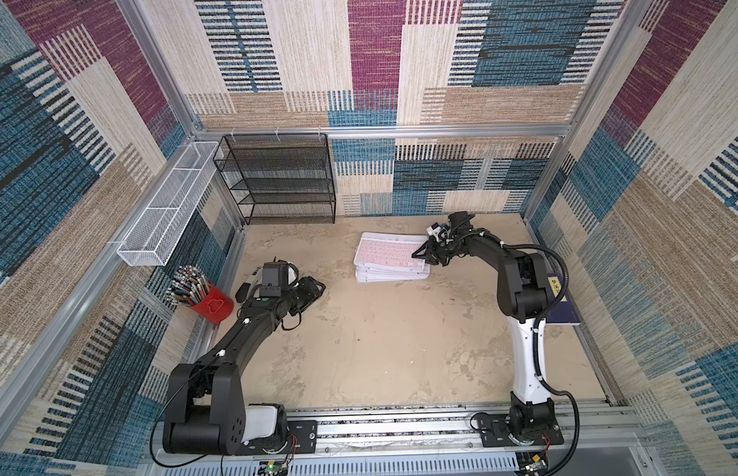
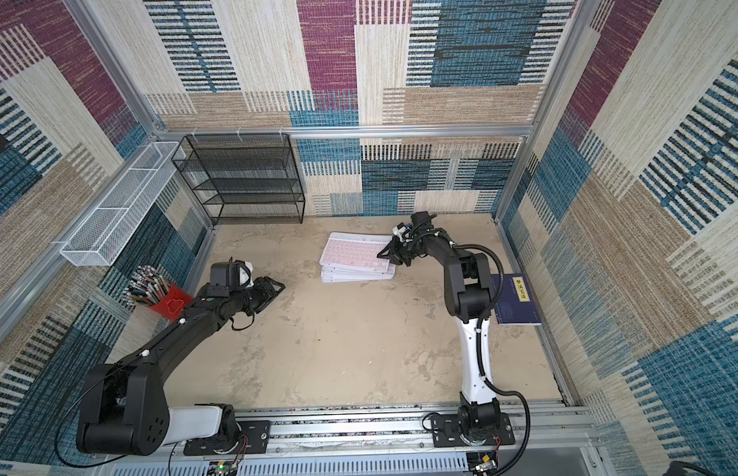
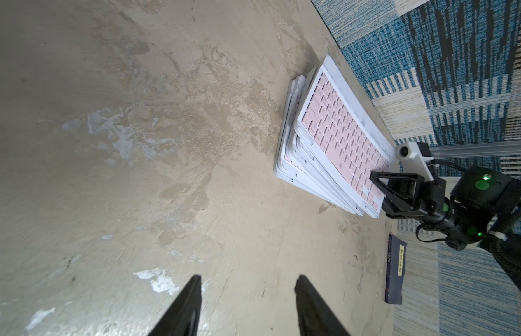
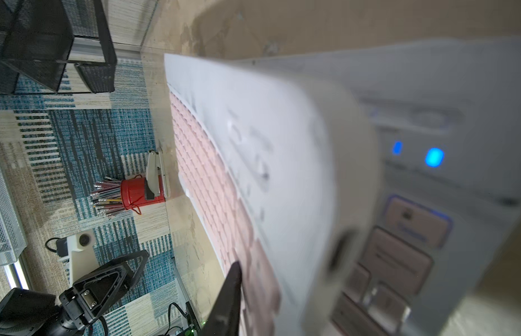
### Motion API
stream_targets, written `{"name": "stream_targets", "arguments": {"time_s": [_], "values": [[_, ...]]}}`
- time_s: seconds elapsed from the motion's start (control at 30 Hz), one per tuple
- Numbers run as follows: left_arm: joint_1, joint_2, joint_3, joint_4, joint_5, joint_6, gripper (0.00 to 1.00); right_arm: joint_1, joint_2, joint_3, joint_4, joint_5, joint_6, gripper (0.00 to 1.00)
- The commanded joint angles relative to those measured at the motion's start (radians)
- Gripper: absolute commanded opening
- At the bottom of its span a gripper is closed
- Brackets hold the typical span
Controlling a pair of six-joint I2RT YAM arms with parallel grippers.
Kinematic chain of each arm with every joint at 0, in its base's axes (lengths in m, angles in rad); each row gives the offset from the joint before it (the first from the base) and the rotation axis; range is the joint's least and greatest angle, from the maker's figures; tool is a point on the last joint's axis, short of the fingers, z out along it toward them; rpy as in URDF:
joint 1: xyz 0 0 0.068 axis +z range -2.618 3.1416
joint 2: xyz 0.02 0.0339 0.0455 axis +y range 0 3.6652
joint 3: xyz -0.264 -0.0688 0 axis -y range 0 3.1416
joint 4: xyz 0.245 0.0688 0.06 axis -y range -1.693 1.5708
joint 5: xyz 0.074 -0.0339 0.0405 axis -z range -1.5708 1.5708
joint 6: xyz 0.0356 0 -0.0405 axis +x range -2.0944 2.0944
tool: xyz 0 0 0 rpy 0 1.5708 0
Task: Stack the numeric keypads
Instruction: Place the numeric keypad at the numeric keypad, then reset both arms
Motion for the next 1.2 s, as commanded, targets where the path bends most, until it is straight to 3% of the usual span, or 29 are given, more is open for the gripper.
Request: {"name": "stream_targets", "arguments": {"time_s": [0.0, 0.23, 0.67, 0.77, 0.87, 1.03, 1.07, 1.1, 1.13, 1.17], "values": [[0.001, -0.01, -0.001, -0.012, -0.022, -0.005, 0.55, -0.007, -0.015, -0.019, -0.055, 0.123, 0.016, 0.3], [0.0, -0.007, 0.011, -0.02, -0.023, -0.008, 0.55, -0.012, -0.064, -0.022, -0.059, 0.17, 0.019, 0.47], [-0.004, -0.023, 0.01, -0.038, -0.068, -0.003, 0.57, -0.018, -0.138, -0.047, -0.101, 0.307, 0.02, 0.5], [-0.054, -0.069, 0.003, -0.07, -0.244, 0.037, 0.61, -0.017, -0.285, -0.187, 0.04, 0.358, 0.034, 0.49], [-0.153, -0.147, -0.032, -0.069, -0.529, 0.113, 0.64, -0.013, -0.478, -0.375, 0.177, 0.417, 0.029, 0.49], [-0.276, -0.308, -0.231, 0.241, -0.753, 0.346, 0.77, 0.019, -0.819, -0.711, 0.448, 0.459, -0.007, 0.52], [-0.277, -0.332, -0.272, 0.305, -0.773, 0.38, 0.83, 0.036, -0.879, -0.771, 0.501, 0.485, -0.018, 0.56], [-0.276, -0.353, -0.32, 0.39, -0.81, 0.437, 0.98, 0.057, -0.933, -0.832, 0.548, 0.519, -0.032, 0.72], [-0.276, -0.374, -0.355, 0.436, -0.852, 0.503, 1.0, 0.078, -0.98, -0.877, 0.581, 0.566, -0.048, 1.0], [-0.277, -0.39, -0.374, 0.457, -0.901, 0.552, 1.0, 0.097, -1.009, -0.907, 0.598, 0.598, -0.063, 0.99]]}}
